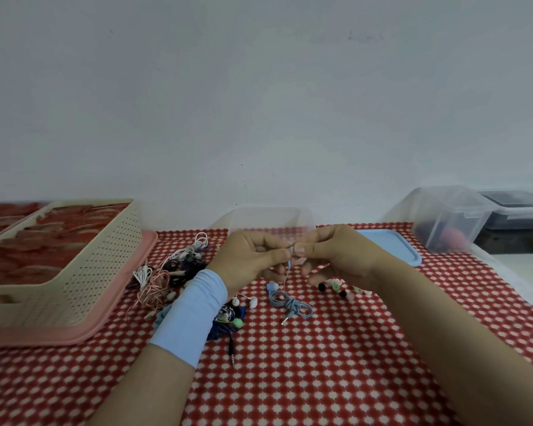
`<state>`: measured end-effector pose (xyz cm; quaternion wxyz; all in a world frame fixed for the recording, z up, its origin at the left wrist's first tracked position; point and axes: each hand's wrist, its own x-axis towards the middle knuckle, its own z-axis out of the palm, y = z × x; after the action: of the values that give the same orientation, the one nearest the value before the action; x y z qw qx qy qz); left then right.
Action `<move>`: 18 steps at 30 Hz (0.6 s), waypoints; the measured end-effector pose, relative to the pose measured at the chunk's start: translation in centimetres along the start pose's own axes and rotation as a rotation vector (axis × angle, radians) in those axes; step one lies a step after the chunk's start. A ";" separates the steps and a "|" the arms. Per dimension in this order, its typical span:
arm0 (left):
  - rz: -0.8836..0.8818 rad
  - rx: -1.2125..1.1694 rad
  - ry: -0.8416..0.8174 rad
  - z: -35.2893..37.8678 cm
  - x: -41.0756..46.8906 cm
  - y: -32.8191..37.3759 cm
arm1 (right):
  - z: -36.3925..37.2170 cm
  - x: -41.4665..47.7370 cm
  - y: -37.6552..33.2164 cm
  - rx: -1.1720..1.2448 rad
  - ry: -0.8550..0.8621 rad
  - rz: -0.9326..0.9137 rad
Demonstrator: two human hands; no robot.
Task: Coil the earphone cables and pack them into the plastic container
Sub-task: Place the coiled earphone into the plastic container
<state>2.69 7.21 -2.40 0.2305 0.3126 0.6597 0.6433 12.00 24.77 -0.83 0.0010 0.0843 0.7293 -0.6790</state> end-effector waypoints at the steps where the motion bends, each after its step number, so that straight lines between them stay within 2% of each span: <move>1: 0.008 0.041 0.017 -0.2 0.1 0.0 | 0.0 0.0 0.0 -0.015 0.014 -0.004; 4: 0.036 0.207 0.054 -0.4 0.3 0.3 | -0.4 -0.1 -0.3 -0.079 0.040 -0.025; 8: 0.015 0.392 -0.002 -0.5 0.2 1.3 | -0.5 -0.1 -0.3 -0.179 0.074 -0.036; 11: -0.081 0.660 -0.100 -1.4 0.3 1.7 | -0.4 0.0 -0.1 -0.457 0.060 -0.011; 15: -0.193 1.079 -0.284 -1.4 0.5 1.3 | 0.6 -0.1 0.1 -0.842 -0.098 0.051; 18: -0.191 1.233 -0.340 -0.6 0.2 0.6 | 1.3 -0.5 -0.4 -0.985 -0.198 0.113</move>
<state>2.18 6.96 -1.70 0.1663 0.4251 0.8874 0.0641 12.25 23.43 -0.45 0.1465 0.0486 0.9537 -0.2581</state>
